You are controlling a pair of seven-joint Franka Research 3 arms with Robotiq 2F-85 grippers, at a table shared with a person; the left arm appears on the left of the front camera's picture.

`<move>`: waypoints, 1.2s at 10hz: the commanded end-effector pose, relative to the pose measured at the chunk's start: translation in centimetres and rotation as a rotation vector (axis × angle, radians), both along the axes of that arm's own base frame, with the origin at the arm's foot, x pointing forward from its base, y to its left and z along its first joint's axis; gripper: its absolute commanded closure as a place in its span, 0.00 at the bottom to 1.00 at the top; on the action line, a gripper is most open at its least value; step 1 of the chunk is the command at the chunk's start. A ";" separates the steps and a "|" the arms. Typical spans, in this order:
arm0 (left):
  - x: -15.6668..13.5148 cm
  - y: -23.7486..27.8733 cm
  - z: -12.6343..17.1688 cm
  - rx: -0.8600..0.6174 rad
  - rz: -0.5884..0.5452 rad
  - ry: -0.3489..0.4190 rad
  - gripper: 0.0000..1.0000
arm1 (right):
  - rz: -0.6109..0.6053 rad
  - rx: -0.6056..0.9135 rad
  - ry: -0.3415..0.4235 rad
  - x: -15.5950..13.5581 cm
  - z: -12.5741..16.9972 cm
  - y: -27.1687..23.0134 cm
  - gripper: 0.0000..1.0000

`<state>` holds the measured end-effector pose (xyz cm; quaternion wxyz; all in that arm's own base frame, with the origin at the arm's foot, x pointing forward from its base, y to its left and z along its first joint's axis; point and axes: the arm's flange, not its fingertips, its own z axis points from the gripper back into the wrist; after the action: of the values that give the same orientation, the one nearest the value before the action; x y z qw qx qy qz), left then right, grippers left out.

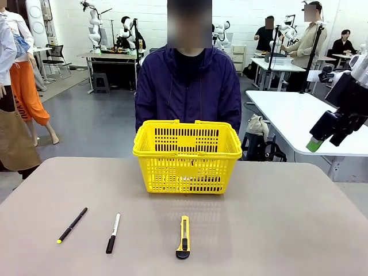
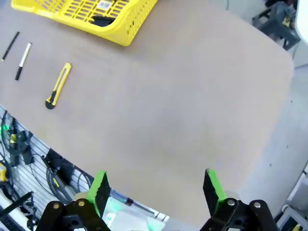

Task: Place the items the person wants into the basket.
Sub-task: Pick up the item the person points to and place it in the Market Basket.

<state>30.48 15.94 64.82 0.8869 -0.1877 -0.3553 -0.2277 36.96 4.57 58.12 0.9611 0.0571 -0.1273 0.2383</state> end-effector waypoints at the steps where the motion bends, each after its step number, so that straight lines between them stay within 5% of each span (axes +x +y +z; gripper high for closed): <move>1: -0.1 0.1 -0.1 -0.004 -0.015 -0.011 0.00 | 0.031 -0.008 -0.010 -0.1 -0.2 0.0 0.00; 12: -0.1 0.1 -0.1 -0.004 -0.015 -0.011 0.00 | 0.031 -0.008 -0.010 -0.1 -0.2 0.0 0.00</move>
<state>30.48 15.94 64.82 0.8869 -0.1877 -0.3553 -0.2278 36.90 4.65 58.17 0.9588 0.0551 -0.1284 0.2476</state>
